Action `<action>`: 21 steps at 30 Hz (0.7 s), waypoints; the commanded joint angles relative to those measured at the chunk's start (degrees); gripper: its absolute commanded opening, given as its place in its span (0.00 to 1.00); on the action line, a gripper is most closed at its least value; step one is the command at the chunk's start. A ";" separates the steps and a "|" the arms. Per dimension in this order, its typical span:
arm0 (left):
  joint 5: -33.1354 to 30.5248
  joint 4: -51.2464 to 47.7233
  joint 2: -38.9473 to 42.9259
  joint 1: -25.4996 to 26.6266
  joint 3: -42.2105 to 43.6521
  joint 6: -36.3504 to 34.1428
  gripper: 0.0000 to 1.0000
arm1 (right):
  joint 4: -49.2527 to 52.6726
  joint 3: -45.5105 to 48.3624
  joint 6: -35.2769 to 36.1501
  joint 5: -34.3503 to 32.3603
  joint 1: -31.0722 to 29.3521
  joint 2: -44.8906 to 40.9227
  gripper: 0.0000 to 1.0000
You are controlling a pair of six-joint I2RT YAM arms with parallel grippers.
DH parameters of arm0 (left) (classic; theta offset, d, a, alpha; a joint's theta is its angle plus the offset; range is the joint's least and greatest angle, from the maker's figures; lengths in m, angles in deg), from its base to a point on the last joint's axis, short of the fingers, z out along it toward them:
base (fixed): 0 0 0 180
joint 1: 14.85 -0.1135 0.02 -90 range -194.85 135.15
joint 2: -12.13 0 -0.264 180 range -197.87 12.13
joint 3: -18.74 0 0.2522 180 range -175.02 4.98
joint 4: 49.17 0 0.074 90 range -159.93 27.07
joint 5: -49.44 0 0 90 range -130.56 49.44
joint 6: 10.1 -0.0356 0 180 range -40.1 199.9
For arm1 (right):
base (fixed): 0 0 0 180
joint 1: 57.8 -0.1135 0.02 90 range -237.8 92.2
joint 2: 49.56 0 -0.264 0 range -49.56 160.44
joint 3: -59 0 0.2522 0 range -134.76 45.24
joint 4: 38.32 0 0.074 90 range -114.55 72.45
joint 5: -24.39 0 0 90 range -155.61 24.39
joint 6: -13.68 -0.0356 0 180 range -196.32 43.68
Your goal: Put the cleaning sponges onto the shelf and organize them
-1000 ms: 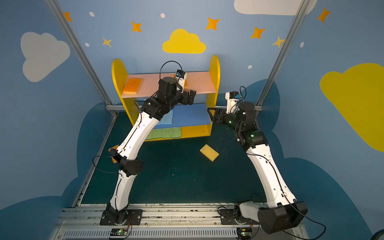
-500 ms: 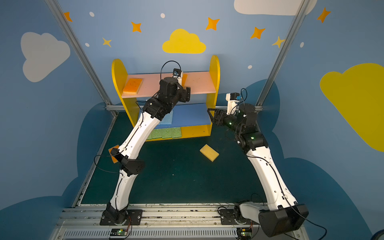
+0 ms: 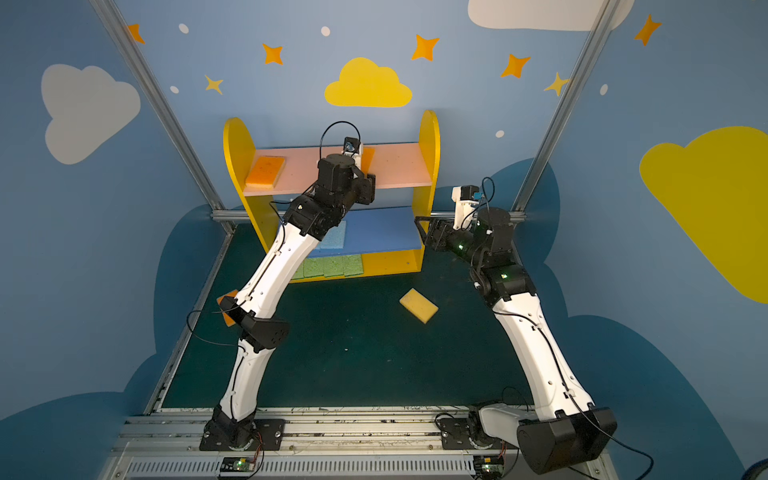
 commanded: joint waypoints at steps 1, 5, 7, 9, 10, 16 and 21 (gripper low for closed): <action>-0.78 -1.33 5.30 -1.07 1.79 -0.52 0.66 | -1.73 0.46 -0.81 0.98 0.16 -0.79 0.69; -0.74 -0.91 9.68 -2.23 6.52 -0.57 0.65 | -2.10 0.48 -1.34 1.37 0.17 -0.41 0.69; -0.27 -0.30 11.74 -2.90 9.32 -0.41 0.65 | -2.12 0.36 -1.51 1.57 0.12 -0.17 0.69; -0.04 0.16 13.34 -3.65 11.65 -0.34 0.65 | -2.16 0.05 -1.61 1.70 0.04 0.03 0.69; 0.23 0.33 14.18 -4.06 12.83 -0.15 0.65 | -2.31 0.02 -1.72 1.75 0.04 0.11 0.69; 11.54 4.19 17.83 -6.51 18.29 1.98 0.73 | -2.27 -0.48 -1.98 2.08 -0.05 0.62 0.70; 17.52 -3.19 8.93 -6.60 1.54 2.90 0.86 | -1.69 -1.05 -1.91 2.16 -0.12 0.67 0.71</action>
